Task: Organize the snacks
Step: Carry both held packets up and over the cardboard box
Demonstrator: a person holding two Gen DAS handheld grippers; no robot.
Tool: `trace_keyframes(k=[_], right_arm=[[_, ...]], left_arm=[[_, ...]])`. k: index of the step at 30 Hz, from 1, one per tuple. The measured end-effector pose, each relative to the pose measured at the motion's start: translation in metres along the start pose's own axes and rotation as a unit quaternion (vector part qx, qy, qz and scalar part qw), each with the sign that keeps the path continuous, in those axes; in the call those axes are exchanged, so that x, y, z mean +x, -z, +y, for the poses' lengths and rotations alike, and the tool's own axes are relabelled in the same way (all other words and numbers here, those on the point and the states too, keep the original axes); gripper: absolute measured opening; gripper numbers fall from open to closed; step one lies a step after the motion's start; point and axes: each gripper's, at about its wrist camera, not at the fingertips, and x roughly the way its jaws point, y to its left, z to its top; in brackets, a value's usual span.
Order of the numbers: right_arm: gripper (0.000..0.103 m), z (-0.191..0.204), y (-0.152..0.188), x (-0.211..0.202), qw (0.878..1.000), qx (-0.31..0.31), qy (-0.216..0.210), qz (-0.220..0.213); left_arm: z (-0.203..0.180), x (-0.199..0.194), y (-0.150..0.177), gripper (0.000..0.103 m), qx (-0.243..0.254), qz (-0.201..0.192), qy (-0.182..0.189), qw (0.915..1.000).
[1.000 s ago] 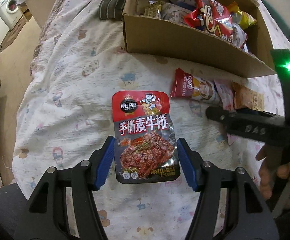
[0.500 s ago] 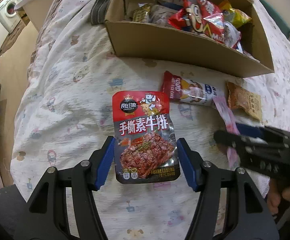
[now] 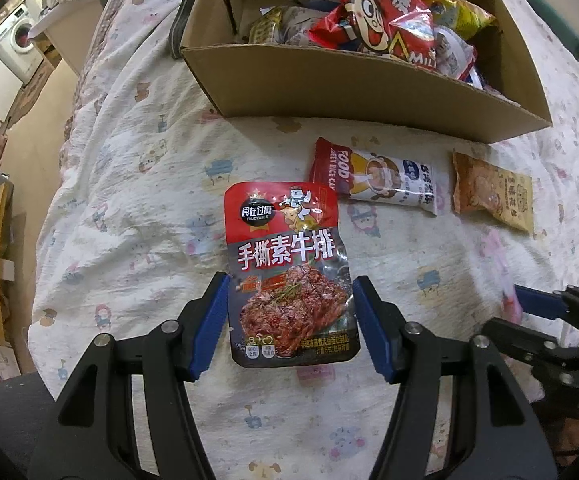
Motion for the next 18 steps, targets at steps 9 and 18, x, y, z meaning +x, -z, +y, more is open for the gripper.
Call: trace_keyframes(k=[9,18], right_arm=[[0.059,0.005,0.006,-0.047,0.995,-0.009,-0.075,-0.067],[0.059,0.009,-0.012,-0.097,0.985,-0.007,-0.096,-0.147]], left_arm=[[-0.011,-0.035,0.002,0.058,0.014,-0.033,0.006,0.9993],[-0.011,-0.084,-0.026,0.058,0.019,-0.091,0.009,0.9956]])
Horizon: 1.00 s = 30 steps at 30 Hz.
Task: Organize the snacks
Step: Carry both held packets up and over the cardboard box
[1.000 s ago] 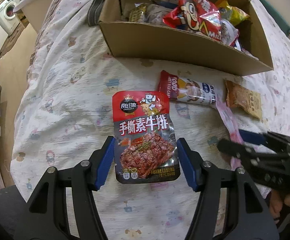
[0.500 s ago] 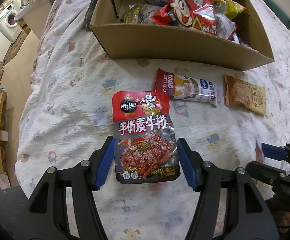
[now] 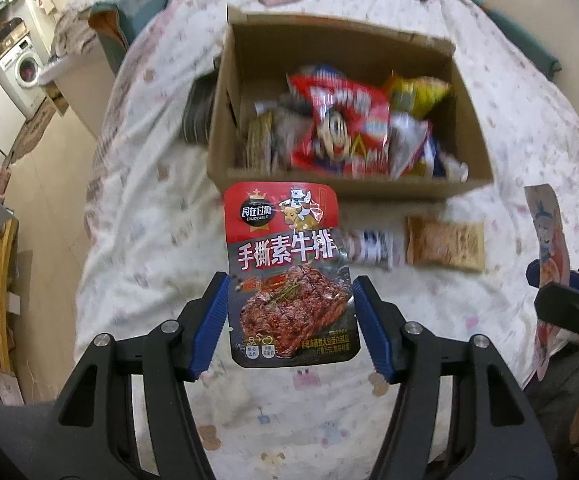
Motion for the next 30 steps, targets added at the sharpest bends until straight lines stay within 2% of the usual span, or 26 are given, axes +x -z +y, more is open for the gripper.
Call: trace_keyframes(k=[6,11,24,30], right_arm=[[0.059,-0.001,-0.033,-0.009,0.999,0.019,0.005,-0.039],[0.059,-0.01,-0.056,-0.01,0.998,0.031,0.015,-0.051],[0.059,-0.027,-0.116,0.009,0.995,0.03,0.058,-0.073],[0.059,-0.052,-0.124,0.025,0.991,0.031,0.088,-0.094]], left_arm=[[0.008,-0.015,-0.032,0.058,-0.001,-0.027,-0.002,0.9996],[0.014,-0.014,-0.05,0.058,-0.002,-0.037,-0.005,0.9993],[0.015,0.016,-0.106,0.059,0.001,-0.045,-0.009,0.9989],[0.024,0.039,-0.123,0.059,-0.025,-0.061,-0.012,0.9978]])
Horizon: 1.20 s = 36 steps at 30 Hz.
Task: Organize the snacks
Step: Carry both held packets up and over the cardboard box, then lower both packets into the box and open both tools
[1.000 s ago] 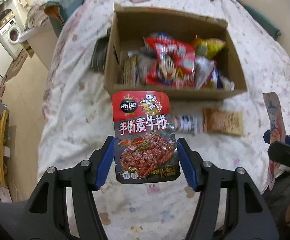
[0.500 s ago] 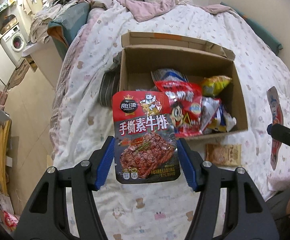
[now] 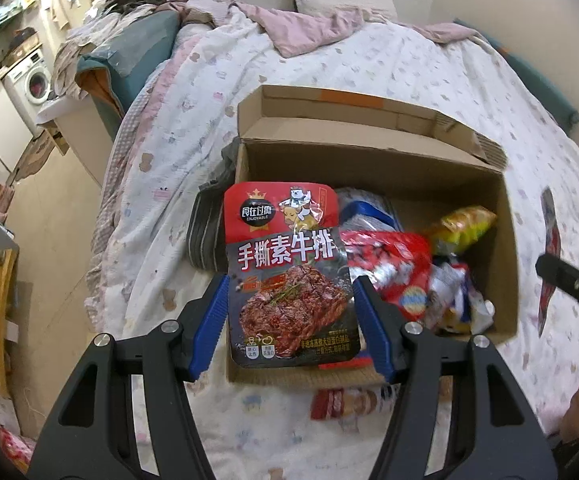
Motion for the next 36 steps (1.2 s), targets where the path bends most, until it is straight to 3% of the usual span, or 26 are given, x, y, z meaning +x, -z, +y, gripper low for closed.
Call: trace_keyframes(k=[2,12,36], right_arm=[[0.059,-0.004,-0.001,0.01,1.0,0.004,0.009,0.011],[0.059,-0.005,0.002,0.026,0.999,-0.008,0.025,0.029],[0.061,-0.01,0.004,0.033,0.999,0.015,0.022,0.041]], left_arm=[[0.001,0.009,0.001,0.059,0.0,0.0,-0.012,0.9999],[-0.002,0.027,0.005,0.059,0.011,-0.003,0.01,0.9999],[-0.008,0.023,0.006,0.06,0.012,-0.01,0.026,0.9995]])
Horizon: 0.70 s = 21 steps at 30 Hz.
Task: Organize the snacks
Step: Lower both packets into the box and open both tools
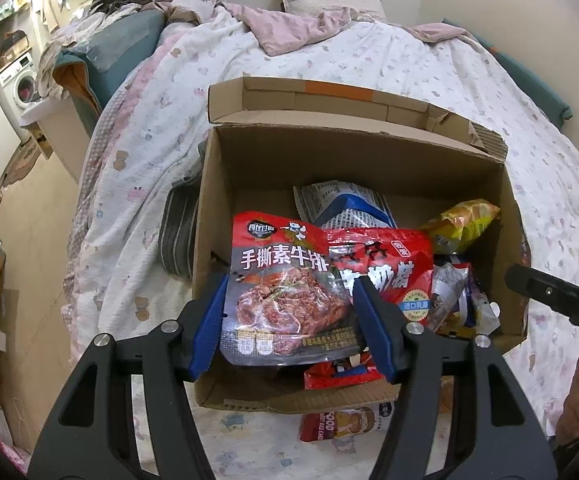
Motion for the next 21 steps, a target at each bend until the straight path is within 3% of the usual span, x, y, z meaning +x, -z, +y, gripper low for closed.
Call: trace_keyframes(k=[5,8,10,13,21], right_arm=[[0.062,0.0,0.0,-0.001,1.0,0.003,-0.007,-0.003],[0.064,0.001,0.0,-0.001,1.0,0.002,-0.009,-0.003],[0.074,0.001,-0.001,-0.003,1.0,0.003,-0.012,-0.006],[0.086,0.0,-0.002,-0.005,1.0,0.007,-0.015,-0.012],[0.086,0.001,-0.002,-0.005,1.0,0.005,-0.016,-0.012]], left_arm=[[-0.002,0.0,0.001,0.06,0.009,0.007,-0.003,0.9999],[-0.002,0.0,0.001,0.08,0.006,0.008,-0.006,0.9999],[0.001,-0.002,0.001,0.087,-0.004,0.003,-0.006,1.0],[0.004,-0.001,0.0,0.088,-0.016,0.008,-0.002,0.9998],[0.008,-0.002,0.0,0.088,-0.022,0.011,0.0,0.9997]])
